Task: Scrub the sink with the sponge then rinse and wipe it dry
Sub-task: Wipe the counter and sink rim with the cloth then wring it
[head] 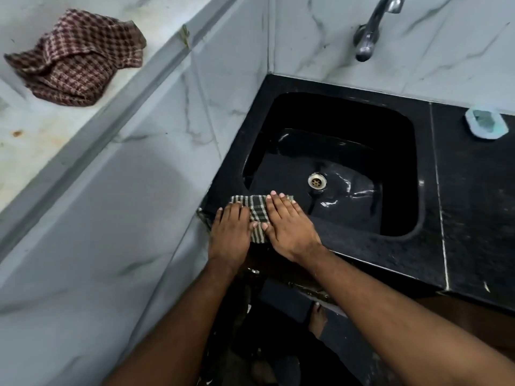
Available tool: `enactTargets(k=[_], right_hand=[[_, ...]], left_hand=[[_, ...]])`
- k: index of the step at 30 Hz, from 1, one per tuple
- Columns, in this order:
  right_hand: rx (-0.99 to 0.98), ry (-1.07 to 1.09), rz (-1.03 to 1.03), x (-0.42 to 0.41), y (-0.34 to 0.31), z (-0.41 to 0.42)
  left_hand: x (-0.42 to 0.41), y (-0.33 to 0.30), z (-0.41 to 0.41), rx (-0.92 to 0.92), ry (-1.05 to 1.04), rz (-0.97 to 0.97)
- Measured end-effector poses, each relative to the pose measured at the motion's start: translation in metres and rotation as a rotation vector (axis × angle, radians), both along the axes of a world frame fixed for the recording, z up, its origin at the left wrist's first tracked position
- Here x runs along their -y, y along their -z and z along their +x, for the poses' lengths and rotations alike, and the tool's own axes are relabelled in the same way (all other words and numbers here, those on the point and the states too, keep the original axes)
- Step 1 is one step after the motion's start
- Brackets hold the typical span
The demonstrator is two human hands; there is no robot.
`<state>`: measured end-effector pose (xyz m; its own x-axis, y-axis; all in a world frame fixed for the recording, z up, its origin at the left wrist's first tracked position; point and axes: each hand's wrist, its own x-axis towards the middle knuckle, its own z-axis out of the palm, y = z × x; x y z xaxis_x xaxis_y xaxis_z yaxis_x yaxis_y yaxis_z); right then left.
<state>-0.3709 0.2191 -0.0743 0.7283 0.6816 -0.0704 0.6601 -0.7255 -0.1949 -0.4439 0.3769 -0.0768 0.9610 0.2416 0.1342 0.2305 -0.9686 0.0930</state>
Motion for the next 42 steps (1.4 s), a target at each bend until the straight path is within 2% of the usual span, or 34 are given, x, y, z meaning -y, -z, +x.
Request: enactTargets(k=[9, 14, 24, 27, 32, 36, 42], right_hand=[[-0.05, -0.071, 0.03, -0.085, 0.005, 0.04], [-0.074, -0.084, 0.055, -0.116, 0.01, 0.058], [-0.144, -0.309, 0.052, -0.131, 0.009, 0.104], [-0.14, -0.395, 0.035, -0.129, 0.0, 0.118], [-0.071, -0.299, 0.165, -0.111, -0.012, 0.1], [-0.075, -0.371, 0.214, -0.098, -0.001, 0.094], [0.041, -0.406, 0.1, -0.107, -0.013, 0.104]], left_hand=[[-0.03, -0.007, 0.024, -0.055, -0.315, 0.019], [-0.027, -0.01, 0.047, -0.134, -0.339, 0.071], [-0.028, -0.014, 0.067, -0.212, -0.413, 0.149], [-0.022, -0.018, 0.071, -0.245, -0.458, 0.086], [-0.014, -0.021, 0.067, -0.231, -0.515, -0.009], [-0.022, -0.011, 0.064, -0.167, -0.552, -0.076], [-0.015, -0.006, 0.061, -0.151, -0.473, -0.091]])
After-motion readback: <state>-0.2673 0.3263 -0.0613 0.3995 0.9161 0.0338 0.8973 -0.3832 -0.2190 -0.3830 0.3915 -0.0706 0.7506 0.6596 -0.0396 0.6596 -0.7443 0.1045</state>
